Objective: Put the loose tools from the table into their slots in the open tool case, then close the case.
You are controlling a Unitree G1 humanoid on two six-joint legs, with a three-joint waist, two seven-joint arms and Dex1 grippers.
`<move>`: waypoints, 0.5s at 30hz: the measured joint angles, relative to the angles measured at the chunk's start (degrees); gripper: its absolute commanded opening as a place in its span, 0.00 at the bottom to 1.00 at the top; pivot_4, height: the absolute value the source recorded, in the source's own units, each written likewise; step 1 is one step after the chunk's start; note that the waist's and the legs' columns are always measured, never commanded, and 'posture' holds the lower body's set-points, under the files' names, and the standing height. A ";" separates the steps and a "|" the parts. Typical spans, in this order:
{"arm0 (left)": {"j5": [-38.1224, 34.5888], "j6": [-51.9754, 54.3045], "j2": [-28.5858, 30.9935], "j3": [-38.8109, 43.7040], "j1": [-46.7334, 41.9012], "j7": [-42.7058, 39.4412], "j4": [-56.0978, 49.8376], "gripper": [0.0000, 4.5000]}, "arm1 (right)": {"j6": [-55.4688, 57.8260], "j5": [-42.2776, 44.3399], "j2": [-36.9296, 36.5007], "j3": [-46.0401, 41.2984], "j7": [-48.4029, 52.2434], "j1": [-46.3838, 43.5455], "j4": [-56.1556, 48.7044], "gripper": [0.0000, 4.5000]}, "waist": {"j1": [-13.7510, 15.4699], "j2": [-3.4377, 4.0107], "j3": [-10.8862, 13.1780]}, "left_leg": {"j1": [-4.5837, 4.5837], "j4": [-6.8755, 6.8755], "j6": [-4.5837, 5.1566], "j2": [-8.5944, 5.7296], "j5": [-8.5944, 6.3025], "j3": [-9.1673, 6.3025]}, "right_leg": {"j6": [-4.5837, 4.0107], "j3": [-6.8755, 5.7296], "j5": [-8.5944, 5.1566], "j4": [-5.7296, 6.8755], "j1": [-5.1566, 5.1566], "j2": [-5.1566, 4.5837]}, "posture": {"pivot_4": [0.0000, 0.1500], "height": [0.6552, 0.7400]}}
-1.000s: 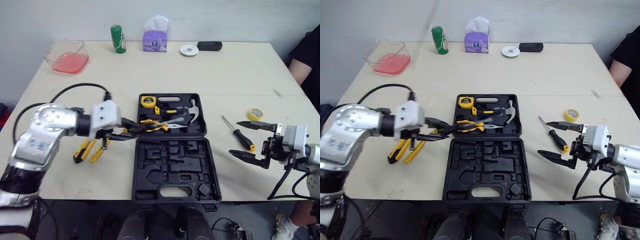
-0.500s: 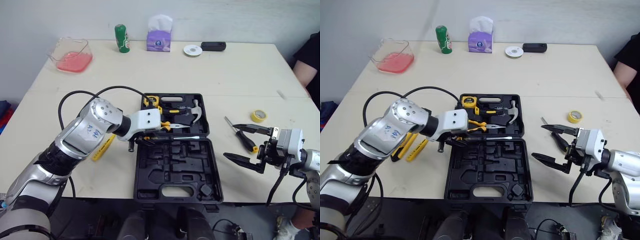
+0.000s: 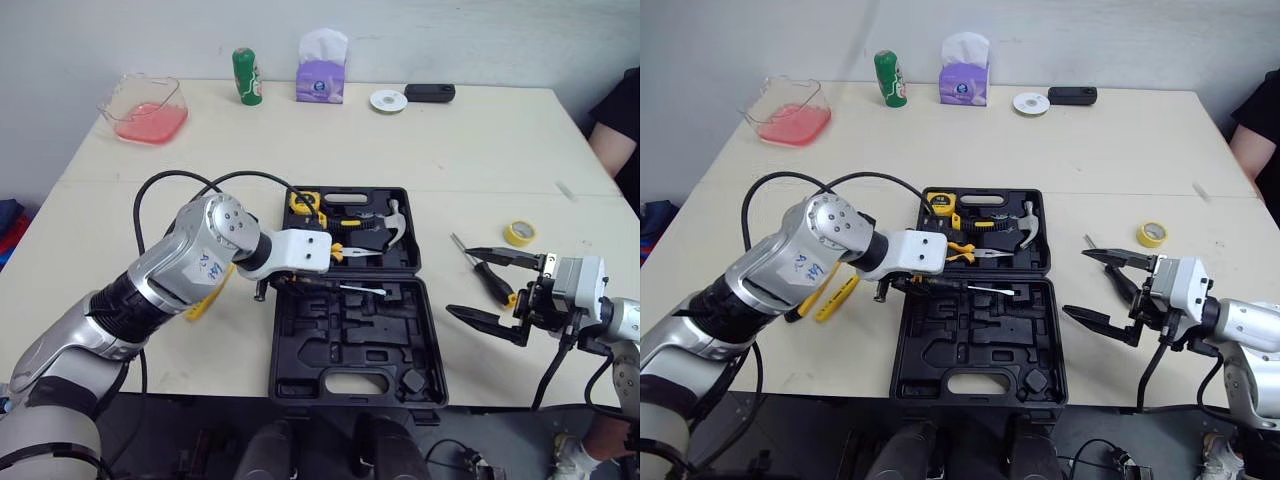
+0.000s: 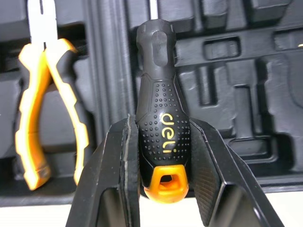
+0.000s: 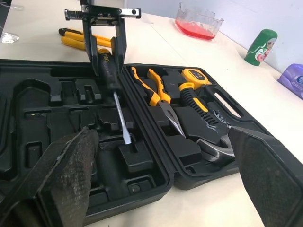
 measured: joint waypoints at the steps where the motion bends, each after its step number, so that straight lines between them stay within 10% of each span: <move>1: 0.48 0.34 -0.25 -0.02 0.01 0.13 -0.01 0.22 | 0.00 0.00 0.00 0.19 0.05 -0.02 0.00 1.00 | 0.00 0.00 0.00 | 0.00 0.01 0.01 0.00 0.00 -0.01 | 0.00 -0.01 0.00 0.00 0.00 0.00 | 1.00 1.00; 15: 2.40 3.71 -2.58 -0.37 2.13 1.10 -2.01 0.22 | 1.08 0.01 0.03 1.37 -0.49 -2.01 -0.16 1.00 | 0.02 0.00 0.00 | -0.03 0.06 0.02 -0.01 0.01 -0.06 | 0.00 -0.01 0.00 0.04 0.00 -0.02 | 1.00 1.00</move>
